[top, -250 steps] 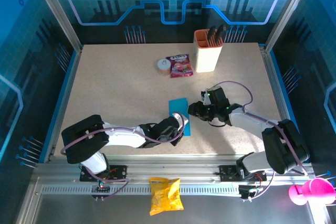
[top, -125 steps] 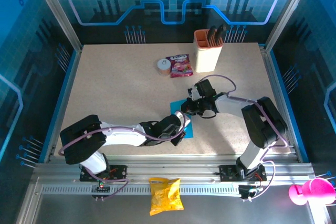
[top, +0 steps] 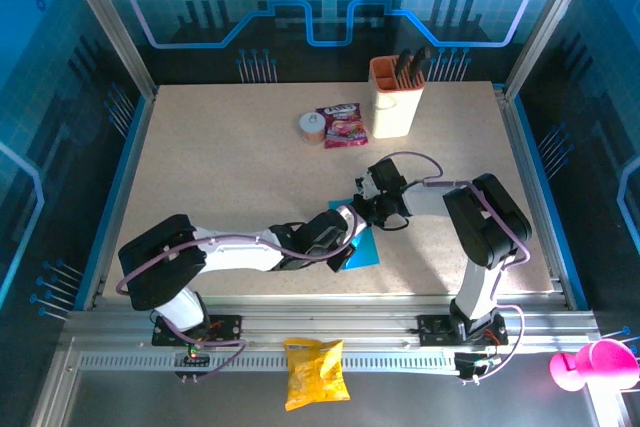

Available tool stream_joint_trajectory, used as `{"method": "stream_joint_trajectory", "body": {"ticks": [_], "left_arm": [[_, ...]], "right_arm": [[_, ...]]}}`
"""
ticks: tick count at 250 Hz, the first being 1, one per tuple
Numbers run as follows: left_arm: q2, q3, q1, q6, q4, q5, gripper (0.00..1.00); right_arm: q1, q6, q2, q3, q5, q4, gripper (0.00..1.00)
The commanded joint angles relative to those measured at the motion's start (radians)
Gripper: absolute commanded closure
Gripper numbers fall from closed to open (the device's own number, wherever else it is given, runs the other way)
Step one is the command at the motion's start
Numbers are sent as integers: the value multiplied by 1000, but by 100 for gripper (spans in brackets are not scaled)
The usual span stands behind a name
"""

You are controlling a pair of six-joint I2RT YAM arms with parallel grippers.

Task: Fold a paper plane with a square sheet of paper (pick it up from the middle)
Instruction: Fold the triangle a second time at the center of the table.

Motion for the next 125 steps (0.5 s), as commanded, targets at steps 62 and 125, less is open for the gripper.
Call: {"method": "stream_joint_trajectory", "body": {"ticks": [62,125], "left_arm": [[20,6,37,27,-18,30,95],[48,6,42,27,-16,28,95]], "right_arm": [[-9,-9,21,-51,-13,23,100],[-10,0,32,-65,-16,42,100]]}}
